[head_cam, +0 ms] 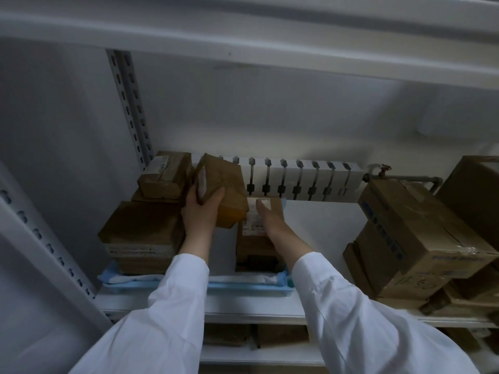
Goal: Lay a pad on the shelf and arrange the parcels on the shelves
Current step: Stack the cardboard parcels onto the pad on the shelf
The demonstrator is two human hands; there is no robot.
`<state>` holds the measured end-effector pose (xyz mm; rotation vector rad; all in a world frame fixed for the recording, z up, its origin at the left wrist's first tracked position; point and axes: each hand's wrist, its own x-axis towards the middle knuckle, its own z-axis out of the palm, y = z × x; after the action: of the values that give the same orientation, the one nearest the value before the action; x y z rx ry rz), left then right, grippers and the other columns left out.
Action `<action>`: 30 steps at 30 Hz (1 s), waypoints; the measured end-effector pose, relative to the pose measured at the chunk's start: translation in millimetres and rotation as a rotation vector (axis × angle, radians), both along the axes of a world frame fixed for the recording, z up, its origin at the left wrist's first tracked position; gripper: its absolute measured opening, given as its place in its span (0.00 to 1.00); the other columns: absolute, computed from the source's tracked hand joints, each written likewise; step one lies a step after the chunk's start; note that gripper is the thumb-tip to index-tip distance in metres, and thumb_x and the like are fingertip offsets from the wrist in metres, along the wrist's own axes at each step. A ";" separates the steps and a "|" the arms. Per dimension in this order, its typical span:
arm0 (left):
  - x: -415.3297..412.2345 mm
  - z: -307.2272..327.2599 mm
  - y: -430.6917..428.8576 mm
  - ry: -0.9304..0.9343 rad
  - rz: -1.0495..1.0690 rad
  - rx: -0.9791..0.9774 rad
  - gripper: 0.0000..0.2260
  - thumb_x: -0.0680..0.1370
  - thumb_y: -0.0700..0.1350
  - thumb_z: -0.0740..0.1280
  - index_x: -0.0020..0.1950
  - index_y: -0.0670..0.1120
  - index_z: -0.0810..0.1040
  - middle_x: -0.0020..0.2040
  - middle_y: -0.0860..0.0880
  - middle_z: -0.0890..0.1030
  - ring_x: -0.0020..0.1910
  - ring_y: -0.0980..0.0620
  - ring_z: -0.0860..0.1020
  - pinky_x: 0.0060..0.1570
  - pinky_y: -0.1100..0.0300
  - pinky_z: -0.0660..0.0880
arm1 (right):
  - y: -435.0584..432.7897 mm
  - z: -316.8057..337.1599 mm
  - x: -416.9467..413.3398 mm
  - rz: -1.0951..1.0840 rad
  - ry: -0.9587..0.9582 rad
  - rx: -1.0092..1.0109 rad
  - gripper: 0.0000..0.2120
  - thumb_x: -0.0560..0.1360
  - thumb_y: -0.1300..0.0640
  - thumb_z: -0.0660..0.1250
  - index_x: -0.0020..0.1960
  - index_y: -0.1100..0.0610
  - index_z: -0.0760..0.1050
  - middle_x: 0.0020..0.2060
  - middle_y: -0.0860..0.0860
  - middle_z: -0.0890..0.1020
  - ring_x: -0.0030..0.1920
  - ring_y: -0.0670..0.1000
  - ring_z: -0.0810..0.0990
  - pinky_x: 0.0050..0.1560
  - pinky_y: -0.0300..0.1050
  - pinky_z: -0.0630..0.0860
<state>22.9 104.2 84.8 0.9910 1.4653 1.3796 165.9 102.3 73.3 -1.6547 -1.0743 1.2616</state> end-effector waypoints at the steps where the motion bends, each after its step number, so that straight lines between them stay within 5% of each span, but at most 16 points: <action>1: 0.3 0.6 0.8 0.103 0.001 0.005 0.34 0.71 0.57 0.70 0.74 0.56 0.60 0.72 0.43 0.65 0.68 0.40 0.67 0.66 0.42 0.66 | 0.9 -5.1 0.6 -0.003 -0.043 -0.016 0.24 0.78 0.39 0.52 0.69 0.51 0.66 0.67 0.56 0.72 0.64 0.56 0.72 0.68 0.53 0.66; 5: 9.0 -1.1 -1.1 0.411 0.015 -0.038 0.34 0.72 0.57 0.69 0.74 0.57 0.59 0.72 0.41 0.62 0.69 0.36 0.61 0.66 0.46 0.62 | 1.9 -19.3 3.4 0.116 -0.514 -0.153 0.29 0.77 0.37 0.50 0.75 0.48 0.53 0.75 0.54 0.59 0.74 0.60 0.55 0.73 0.61 0.50; 9: 13.3 -10.1 -4.5 0.549 0.032 -0.042 0.32 0.72 0.55 0.69 0.73 0.55 0.61 0.72 0.41 0.59 0.68 0.36 0.58 0.66 0.46 0.61 | 2.7 -25.6 7.1 0.154 -0.621 -0.180 0.29 0.78 0.40 0.50 0.76 0.47 0.51 0.76 0.52 0.53 0.75 0.60 0.46 0.72 0.65 0.40; 19: 28.8 -19.9 -2.0 0.722 0.123 0.022 0.25 0.75 0.55 0.66 0.71 0.53 0.68 0.74 0.42 0.56 0.68 0.36 0.56 0.66 0.44 0.62 | -10.8 -17.4 10.3 0.189 -0.720 -0.161 0.48 0.67 0.32 0.66 0.76 0.48 0.44 0.76 0.56 0.47 0.75 0.63 0.46 0.71 0.67 0.50; 25: 29.9 -20.9 2.0 0.584 0.110 0.009 0.24 0.77 0.53 0.64 0.72 0.51 0.66 0.74 0.42 0.59 0.69 0.36 0.57 0.66 0.46 0.60 | -17.9 -12.2 -1.4 0.195 -0.791 -0.254 0.59 0.58 0.27 0.69 0.76 0.47 0.40 0.74 0.61 0.37 0.74 0.67 0.41 0.66 0.75 0.48; 30: 23.2 -23.8 5.4 0.526 0.074 0.000 0.24 0.78 0.54 0.62 0.72 0.49 0.67 0.73 0.41 0.62 0.69 0.37 0.60 0.68 0.48 0.58 | -23.1 -30.1 -10.3 0.146 -0.853 -0.270 0.58 0.60 0.26 0.64 0.75 0.48 0.33 0.74 0.63 0.37 0.73 0.67 0.45 0.67 0.72 0.51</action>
<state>46.1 109.6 61.0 1.3822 1.8969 1.2197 155.6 79.2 43.2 -2.4595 -1.5832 0.7902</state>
